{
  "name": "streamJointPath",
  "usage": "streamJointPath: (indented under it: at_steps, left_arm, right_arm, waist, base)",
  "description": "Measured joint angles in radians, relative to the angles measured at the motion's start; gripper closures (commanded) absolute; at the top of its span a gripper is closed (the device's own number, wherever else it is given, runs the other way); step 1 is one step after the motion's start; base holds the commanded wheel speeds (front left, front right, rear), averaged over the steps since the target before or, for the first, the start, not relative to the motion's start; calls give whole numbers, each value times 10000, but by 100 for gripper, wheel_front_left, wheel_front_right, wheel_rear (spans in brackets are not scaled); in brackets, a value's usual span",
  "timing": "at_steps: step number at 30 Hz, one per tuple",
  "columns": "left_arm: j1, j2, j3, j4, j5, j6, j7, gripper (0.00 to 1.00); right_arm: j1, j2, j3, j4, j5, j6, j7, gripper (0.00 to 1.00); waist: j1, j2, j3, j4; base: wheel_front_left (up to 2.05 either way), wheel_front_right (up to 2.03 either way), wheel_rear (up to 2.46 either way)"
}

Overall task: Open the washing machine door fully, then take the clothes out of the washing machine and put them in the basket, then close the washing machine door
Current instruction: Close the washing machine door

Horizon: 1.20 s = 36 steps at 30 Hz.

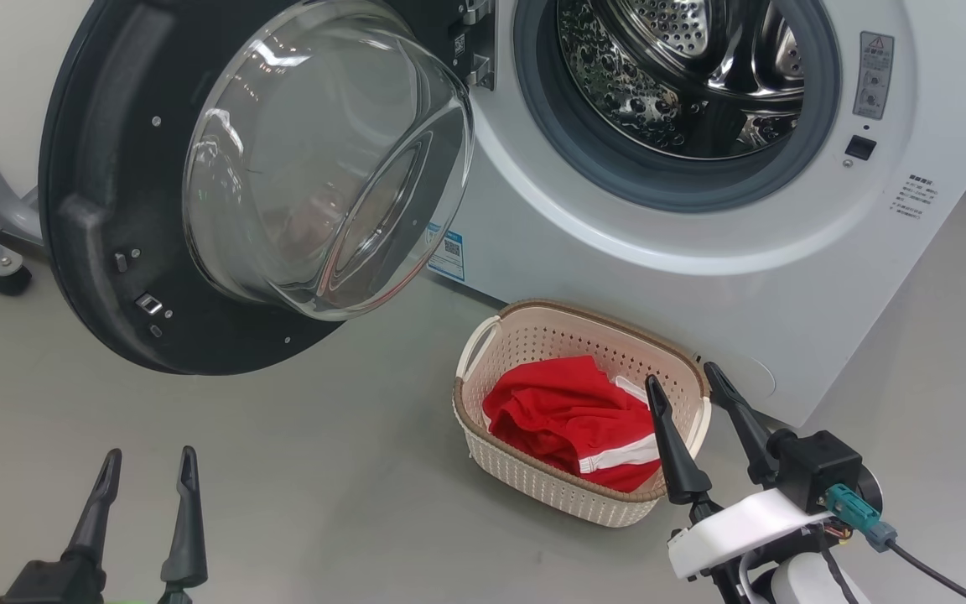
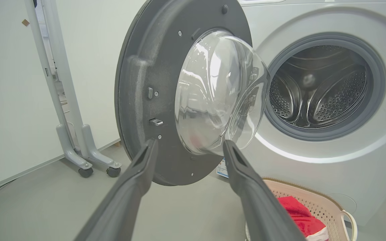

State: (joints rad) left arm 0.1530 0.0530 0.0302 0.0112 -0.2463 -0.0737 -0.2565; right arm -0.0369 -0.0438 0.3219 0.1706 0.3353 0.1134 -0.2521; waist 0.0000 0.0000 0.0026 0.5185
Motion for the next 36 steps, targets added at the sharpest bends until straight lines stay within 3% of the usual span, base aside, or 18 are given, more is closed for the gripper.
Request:
streamJointPath:
  at_steps: [36]
  left_arm:
    - [217, -4, 6, -242, 0, 61, 0, 0]
  right_arm:
    - [-136, -6, 54, 201, 105, 29, 0, 0]
  waist:
    - [0, 0, 74, -11]
  base:
    - [0, 0, 0]
